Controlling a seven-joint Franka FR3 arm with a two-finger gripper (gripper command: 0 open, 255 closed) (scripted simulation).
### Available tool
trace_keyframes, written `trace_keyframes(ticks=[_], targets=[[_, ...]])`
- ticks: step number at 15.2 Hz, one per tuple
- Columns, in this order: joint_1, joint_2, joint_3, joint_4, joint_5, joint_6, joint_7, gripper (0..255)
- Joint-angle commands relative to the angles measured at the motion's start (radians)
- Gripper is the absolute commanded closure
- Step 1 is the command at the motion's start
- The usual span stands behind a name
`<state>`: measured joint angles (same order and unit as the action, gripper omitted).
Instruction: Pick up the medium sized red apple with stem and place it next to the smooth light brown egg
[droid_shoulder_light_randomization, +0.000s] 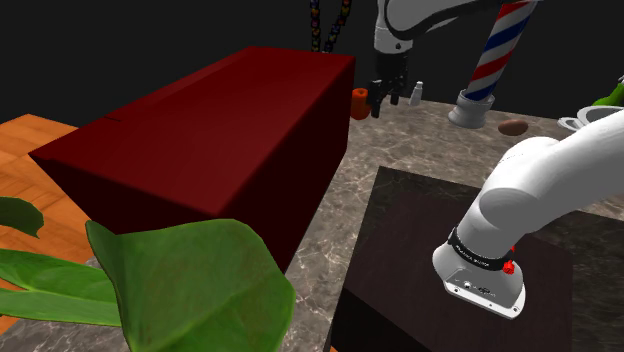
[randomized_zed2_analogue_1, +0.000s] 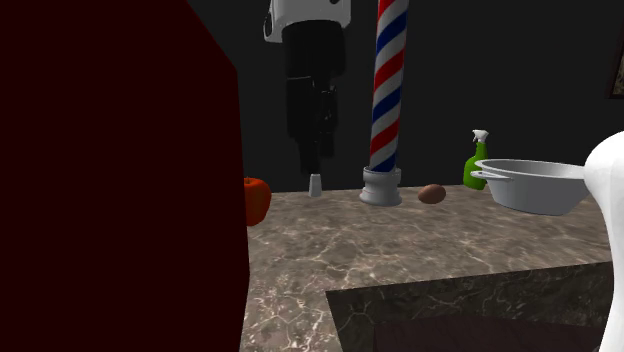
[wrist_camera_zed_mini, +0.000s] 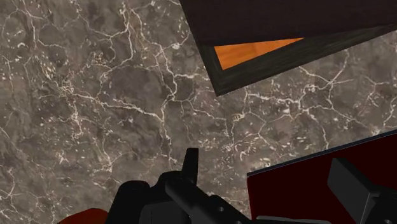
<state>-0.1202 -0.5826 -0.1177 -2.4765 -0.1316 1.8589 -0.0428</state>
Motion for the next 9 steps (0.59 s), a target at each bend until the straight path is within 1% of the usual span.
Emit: trace_keyframes(ticks=[1,5,9], targets=[[-0.014,0.034,-0.031,-0.004,-0.014,0.079,-0.025,0],[-0.033,0.127,-0.093,0.026,-0.022,0.218,-0.078,0],[-0.042,0.231,-0.156,0.075,-0.003,0.347,-0.14,0]])
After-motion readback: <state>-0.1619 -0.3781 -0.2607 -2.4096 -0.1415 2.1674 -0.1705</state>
